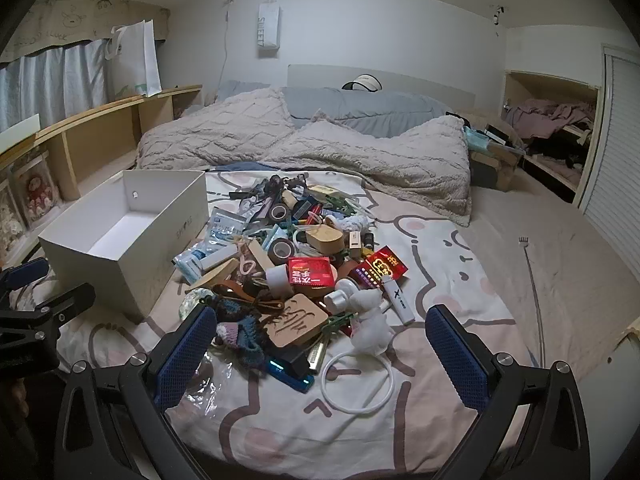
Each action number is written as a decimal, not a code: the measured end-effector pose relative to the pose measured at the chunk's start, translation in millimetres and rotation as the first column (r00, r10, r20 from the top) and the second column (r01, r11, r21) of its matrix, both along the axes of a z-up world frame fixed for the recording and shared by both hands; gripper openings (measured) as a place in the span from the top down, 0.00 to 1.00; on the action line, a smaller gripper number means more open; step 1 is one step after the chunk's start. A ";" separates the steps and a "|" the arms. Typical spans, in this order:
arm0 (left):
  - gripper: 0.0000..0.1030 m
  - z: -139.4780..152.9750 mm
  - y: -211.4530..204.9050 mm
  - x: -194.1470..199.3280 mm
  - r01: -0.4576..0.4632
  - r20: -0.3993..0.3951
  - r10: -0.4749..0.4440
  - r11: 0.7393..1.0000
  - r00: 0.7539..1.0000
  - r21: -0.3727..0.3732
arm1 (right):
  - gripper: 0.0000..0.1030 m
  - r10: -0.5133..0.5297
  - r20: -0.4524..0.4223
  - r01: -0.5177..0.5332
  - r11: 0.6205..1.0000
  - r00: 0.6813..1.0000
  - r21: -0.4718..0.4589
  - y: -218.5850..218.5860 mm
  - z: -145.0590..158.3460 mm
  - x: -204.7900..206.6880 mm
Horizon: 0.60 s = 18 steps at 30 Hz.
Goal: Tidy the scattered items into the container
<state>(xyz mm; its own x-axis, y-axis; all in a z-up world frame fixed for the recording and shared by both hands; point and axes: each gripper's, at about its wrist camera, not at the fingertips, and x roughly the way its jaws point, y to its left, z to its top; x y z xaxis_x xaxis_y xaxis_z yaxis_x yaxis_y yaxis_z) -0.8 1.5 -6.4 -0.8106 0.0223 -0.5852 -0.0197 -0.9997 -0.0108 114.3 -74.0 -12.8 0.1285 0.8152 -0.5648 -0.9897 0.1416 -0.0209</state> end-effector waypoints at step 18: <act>0.00 -3.6 -0.5 0.6 0.017 0.017 -0.017 1.000 1.000 -0.008 | 0.00 -0.013 -0.002 0.013 1.000 1.000 -0.007 0.5 -2.3 -1.5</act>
